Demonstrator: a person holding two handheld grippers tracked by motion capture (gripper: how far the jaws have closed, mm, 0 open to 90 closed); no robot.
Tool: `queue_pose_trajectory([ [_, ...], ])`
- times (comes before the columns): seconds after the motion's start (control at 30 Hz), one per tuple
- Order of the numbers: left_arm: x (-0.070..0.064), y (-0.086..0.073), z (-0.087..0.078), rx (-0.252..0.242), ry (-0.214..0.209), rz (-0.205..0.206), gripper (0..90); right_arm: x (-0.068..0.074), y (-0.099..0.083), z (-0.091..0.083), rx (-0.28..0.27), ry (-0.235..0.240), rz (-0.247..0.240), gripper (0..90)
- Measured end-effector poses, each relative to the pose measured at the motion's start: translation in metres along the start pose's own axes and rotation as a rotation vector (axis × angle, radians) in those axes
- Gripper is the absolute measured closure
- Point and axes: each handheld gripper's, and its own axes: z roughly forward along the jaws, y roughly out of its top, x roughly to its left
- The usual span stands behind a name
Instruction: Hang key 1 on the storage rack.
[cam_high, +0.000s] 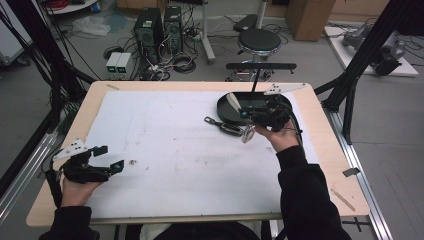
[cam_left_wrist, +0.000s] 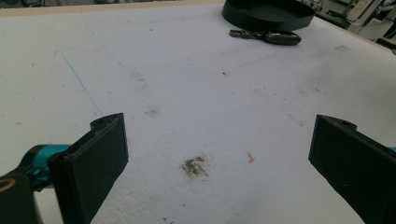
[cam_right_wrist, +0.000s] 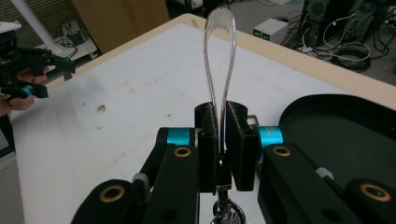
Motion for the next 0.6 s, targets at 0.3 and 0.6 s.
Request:
queue_pose_trajectory([
  [0.3,0.001,0.0,0.0,-0.004,-0.006,-0.003,5.2,-0.021,0.017,0.001,-0.009,-0.003,0.038,83.6],
  [0.6,0.002,0.0,0.005,-0.004,-0.032,-0.001,5.2,-0.042,0.04,0.014,0.005,-0.031,0.027,83.6],
])
